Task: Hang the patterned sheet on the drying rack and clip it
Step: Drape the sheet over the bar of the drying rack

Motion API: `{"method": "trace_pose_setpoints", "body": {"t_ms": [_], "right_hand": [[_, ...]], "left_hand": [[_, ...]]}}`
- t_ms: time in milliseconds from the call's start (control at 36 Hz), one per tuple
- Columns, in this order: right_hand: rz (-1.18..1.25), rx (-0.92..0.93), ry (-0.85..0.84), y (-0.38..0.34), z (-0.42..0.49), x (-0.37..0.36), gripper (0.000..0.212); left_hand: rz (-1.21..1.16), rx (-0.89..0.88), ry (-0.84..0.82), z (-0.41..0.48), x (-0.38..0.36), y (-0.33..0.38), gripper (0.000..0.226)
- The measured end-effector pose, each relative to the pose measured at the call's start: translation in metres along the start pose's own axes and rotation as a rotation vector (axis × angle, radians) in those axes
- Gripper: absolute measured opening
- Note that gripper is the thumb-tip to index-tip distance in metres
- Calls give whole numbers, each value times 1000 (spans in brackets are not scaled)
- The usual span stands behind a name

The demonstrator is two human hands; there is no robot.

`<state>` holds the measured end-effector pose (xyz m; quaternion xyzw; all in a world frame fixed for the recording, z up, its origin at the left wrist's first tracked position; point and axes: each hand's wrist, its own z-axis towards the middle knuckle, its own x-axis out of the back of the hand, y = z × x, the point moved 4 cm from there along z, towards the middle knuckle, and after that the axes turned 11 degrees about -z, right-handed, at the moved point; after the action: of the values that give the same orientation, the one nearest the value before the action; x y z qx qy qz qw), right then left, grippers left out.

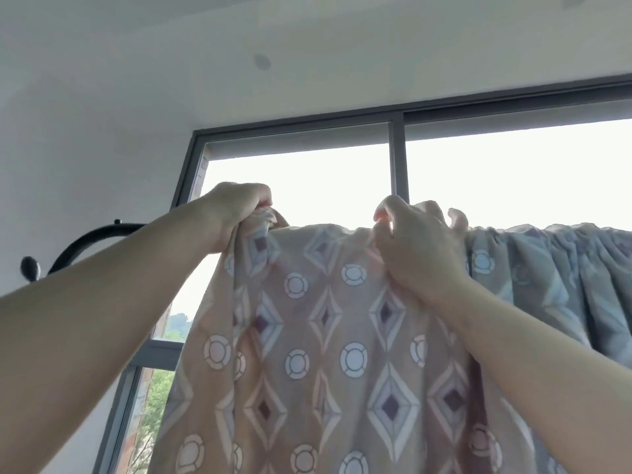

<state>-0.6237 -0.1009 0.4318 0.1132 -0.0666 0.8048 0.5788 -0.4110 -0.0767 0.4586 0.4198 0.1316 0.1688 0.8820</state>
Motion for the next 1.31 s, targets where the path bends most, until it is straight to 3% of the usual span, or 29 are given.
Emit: {"method": "trace_pose_setpoints", "body": {"t_ms": [83, 278, 389, 444, 583, 667, 722, 861, 917, 1056, 1139, 1222, 1306], "right_hand": [[18, 130, -111, -31, 5, -7, 32], [-56, 96, 14, -45, 9, -17, 35], [-95, -22, 68, -44, 9, -20, 32], [-110, -54, 91, -45, 8, -22, 28], [-100, -92, 101, -57, 7, -23, 27], [-102, -55, 90, -61, 2, -25, 27], [-127, -11, 89, -65, -3, -25, 28], [-110, 62, 97, -67, -5, -27, 33], [-102, 77, 100, -68, -3, -28, 32], [-96, 70, 134, -70, 6, -28, 31], [-73, 63, 163, -74, 8, -29, 33], [-55, 116, 142, -87, 9, -35, 34], [-25, 169, 141, -103, 12, -40, 35]], "left_hand": [[14, 52, -104, 6, 5, 3, 11], [-110, -72, 250, 40, 61, -2, 25], [-10, -170, 425, 45, 97, -3, 30], [116, -213, 421, 48, 107, -2, 23], [394, -141, 204, 44, 106, -3, 43], [523, -136, 196, 40, 115, -7, 20], [441, -138, 214, 38, 127, -9, 17], [-202, -41, 275, 38, 148, -21, 21], [-239, -13, 327, 41, 146, -27, 25], [301, -255, 595, 43, 149, -28, 26], [207, -157, 445, 33, 151, -41, 39], [86, 142, 64, 17, 146, -60, 26], [-62, 110, -51, 18, 154, -62, 14]]}}
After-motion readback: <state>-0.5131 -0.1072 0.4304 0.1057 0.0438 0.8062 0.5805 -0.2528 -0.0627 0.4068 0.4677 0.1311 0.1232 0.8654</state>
